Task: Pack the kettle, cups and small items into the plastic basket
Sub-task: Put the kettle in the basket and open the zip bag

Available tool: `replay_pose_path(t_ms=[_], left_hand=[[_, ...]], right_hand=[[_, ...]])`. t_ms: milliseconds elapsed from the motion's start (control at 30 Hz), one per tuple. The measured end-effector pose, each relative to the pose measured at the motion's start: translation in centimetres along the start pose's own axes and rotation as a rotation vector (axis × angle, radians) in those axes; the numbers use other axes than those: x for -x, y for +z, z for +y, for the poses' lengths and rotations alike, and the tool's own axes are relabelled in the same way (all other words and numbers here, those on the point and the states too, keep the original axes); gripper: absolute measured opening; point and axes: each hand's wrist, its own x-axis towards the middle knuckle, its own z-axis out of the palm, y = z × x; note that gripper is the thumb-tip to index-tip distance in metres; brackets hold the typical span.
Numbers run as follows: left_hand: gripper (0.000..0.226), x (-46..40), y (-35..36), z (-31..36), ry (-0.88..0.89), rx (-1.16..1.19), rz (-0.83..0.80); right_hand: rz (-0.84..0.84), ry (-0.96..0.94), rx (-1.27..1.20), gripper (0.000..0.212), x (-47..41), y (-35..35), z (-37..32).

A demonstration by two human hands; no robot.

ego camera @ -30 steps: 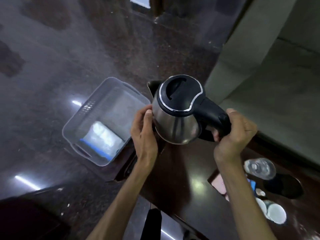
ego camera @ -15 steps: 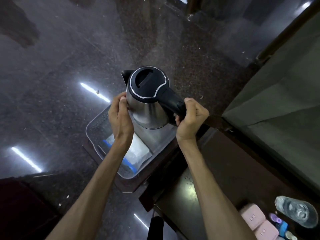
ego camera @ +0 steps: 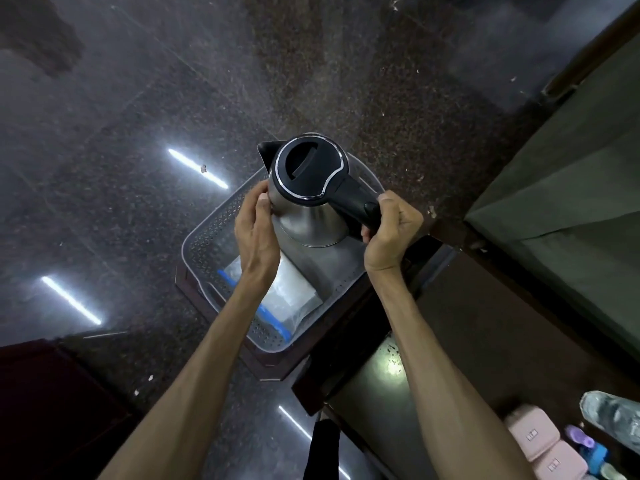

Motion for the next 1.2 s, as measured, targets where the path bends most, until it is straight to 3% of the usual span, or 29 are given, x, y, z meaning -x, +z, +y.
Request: replay_pose_path(t_ms=[133, 267, 400, 467, 567, 700, 833, 1033, 1200], left_hand=[[0.031, 1.7, -1.0, 0.4, -0.002, -0.148, 0.066], [0.025, 4.9, -3.0, 0.1, -0.056, -0.294, 0.224], [0.019, 8.6, -5.4, -0.7, -0.183, -0.341, 0.261], [0.015, 10.1, -6.3, -1.2, -0.228, -0.349, 0.264], [0.007, 11.3, -7.1, -1.6, -0.227, -0.345, 0.254], [0.014, 11.8, -7.3, -2.0, -0.224, -0.320, 0.269], [0.026, 11.8, -6.9, -2.3, -0.237, -0.279, 0.285], [0.011, 12.3, -6.3, -1.4, -0.235, -0.275, 0.309], [0.031, 12.2, -4.3, 0.7, -0.290, -0.191, 0.251]], right_hand=[[0.003, -0.034, 0.122, 0.033, 0.7, -0.9, -1.3], [0.121, -0.259, 0.352, 0.008, 3.4, -2.6, -3.3], [0.075, -0.419, 0.481, 0.009, 8.9, -2.2, -4.2], [-0.063, -0.307, 0.525, 0.008, 11.5, -1.2, -4.0], [-0.431, -0.027, 0.718, 0.013, 13.6, 1.2, -2.9], [-0.771, -0.009, 1.125, 0.044, 14.0, 4.1, -0.3], [-0.885, -0.067, 1.391, 0.041, 13.3, 4.7, 1.3], [-0.634, 0.174, 0.962, 0.008, 11.7, 2.9, 0.2], [-0.444, 0.565, 0.317, 0.010, 10.4, 0.4, -1.8]])
